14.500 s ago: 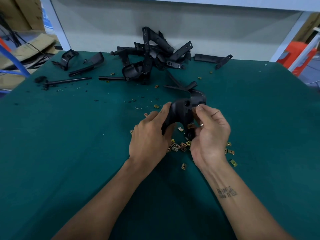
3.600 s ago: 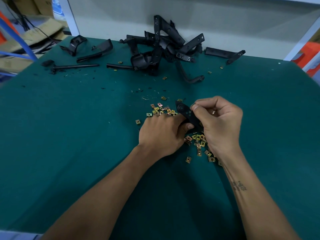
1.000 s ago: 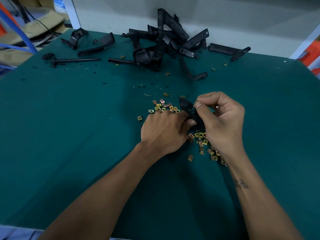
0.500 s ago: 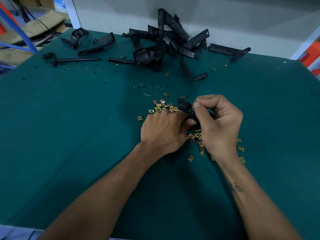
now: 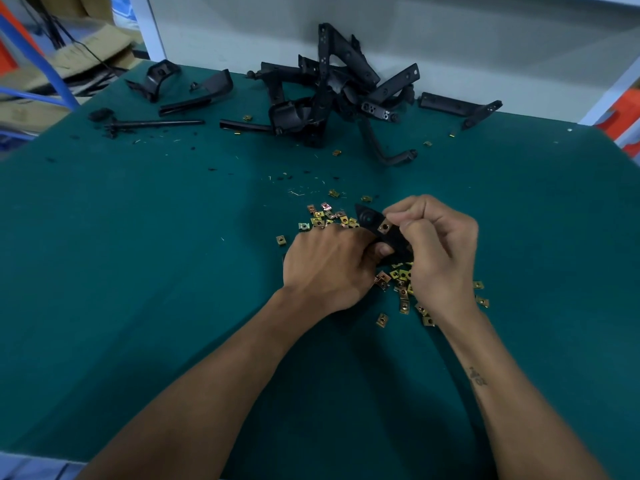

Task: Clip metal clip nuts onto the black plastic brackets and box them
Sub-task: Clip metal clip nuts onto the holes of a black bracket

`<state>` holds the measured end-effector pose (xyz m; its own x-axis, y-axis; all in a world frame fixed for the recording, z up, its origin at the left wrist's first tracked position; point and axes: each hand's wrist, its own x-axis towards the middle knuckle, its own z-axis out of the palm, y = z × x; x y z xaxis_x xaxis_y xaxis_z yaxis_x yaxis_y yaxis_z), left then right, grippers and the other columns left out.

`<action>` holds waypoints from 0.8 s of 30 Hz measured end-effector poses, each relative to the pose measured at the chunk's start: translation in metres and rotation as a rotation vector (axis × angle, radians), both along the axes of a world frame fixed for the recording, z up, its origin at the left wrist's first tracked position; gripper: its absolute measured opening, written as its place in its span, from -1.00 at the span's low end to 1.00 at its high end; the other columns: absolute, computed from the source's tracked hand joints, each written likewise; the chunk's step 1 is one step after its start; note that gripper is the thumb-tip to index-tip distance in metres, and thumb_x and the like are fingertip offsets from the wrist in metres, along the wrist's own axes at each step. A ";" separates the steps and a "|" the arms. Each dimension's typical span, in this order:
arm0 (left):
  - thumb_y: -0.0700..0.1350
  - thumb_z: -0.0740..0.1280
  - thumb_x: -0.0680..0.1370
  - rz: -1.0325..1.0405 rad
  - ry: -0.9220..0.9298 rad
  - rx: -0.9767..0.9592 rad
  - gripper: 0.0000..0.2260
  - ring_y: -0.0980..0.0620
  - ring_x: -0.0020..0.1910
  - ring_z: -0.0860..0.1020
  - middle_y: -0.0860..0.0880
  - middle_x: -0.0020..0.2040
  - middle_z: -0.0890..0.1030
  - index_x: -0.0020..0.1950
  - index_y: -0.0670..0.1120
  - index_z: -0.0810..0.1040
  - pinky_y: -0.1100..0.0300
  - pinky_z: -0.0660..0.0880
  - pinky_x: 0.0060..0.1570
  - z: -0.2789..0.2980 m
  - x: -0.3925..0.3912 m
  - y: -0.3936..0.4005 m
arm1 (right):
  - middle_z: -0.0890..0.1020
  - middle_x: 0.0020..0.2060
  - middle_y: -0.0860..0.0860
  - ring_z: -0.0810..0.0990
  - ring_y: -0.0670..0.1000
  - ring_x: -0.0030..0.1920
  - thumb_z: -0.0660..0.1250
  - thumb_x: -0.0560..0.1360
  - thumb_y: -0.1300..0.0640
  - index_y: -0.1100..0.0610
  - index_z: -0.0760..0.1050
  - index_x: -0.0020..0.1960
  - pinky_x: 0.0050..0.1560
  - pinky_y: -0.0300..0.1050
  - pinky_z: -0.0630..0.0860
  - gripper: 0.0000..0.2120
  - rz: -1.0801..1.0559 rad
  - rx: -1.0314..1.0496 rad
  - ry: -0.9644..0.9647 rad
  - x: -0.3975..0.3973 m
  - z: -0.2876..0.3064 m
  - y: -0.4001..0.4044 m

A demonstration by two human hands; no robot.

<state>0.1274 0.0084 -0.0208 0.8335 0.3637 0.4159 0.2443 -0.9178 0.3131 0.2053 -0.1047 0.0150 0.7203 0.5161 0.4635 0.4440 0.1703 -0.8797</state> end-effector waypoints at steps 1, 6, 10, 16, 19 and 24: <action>0.23 0.09 0.63 0.004 0.008 -0.001 -0.59 -0.17 -0.37 0.49 0.01 -0.39 0.46 -0.09 0.03 0.61 0.11 0.22 -0.36 0.000 0.000 0.000 | 0.61 -0.26 0.27 0.52 0.04 -0.24 0.20 0.44 0.32 0.33 0.54 -0.29 -0.24 -0.15 0.43 -0.81 -0.002 -0.023 0.011 0.002 0.002 0.000; 0.28 -0.03 0.59 0.006 0.010 -0.030 -0.50 -0.16 -0.40 0.40 0.07 -0.42 0.29 -0.11 0.00 0.57 0.10 0.21 -0.36 -0.001 0.000 -0.001 | 0.67 -0.22 0.17 0.63 0.06 -0.16 0.18 0.42 0.22 0.14 0.55 -0.34 -0.17 -0.10 0.51 -0.77 0.056 -0.134 0.086 0.013 0.009 -0.003; 0.26 0.05 0.61 0.030 -0.030 -0.073 -0.58 -0.25 -0.31 0.54 0.05 -0.40 0.36 -0.06 0.03 0.57 0.08 0.23 -0.34 0.002 0.001 0.001 | 0.73 -0.09 0.02 0.65 -0.10 -0.04 0.09 0.45 0.20 0.18 0.60 -0.02 -0.10 -0.26 0.51 -0.69 0.122 -0.202 0.106 0.015 0.004 -0.009; 0.20 0.09 0.63 0.187 -0.228 -0.292 -0.61 -0.34 -0.24 0.52 -0.17 -0.24 0.63 -0.19 -0.04 0.46 0.02 0.29 -0.33 0.014 0.000 0.010 | 0.70 0.02 -0.05 0.65 0.06 -0.16 0.21 0.59 0.19 0.12 0.48 0.31 -0.12 -0.11 0.58 -0.70 -0.155 0.005 0.015 0.001 0.000 -0.006; 0.13 0.11 0.60 0.203 -0.303 -0.599 -0.63 -0.06 -0.34 0.49 0.00 -0.40 0.53 -0.30 -0.08 0.32 0.03 0.31 -0.34 0.025 0.000 0.005 | 0.66 -0.21 -0.16 0.62 -0.14 -0.22 0.27 0.55 0.04 0.00 0.56 0.00 -0.23 -0.30 0.47 -0.89 -0.222 -0.194 0.016 -0.007 0.003 -0.019; -0.04 0.27 0.60 0.034 -0.251 -1.228 -0.75 -0.16 -0.25 0.59 -0.18 -0.27 0.65 -0.15 -0.19 0.55 -0.07 0.46 -0.15 0.047 0.017 -0.049 | 0.62 -0.32 -0.20 0.57 -0.13 -0.37 0.25 0.61 -0.04 -0.08 0.47 0.10 -0.30 -0.20 0.43 -0.90 -0.048 -0.383 0.116 -0.068 -0.025 -0.052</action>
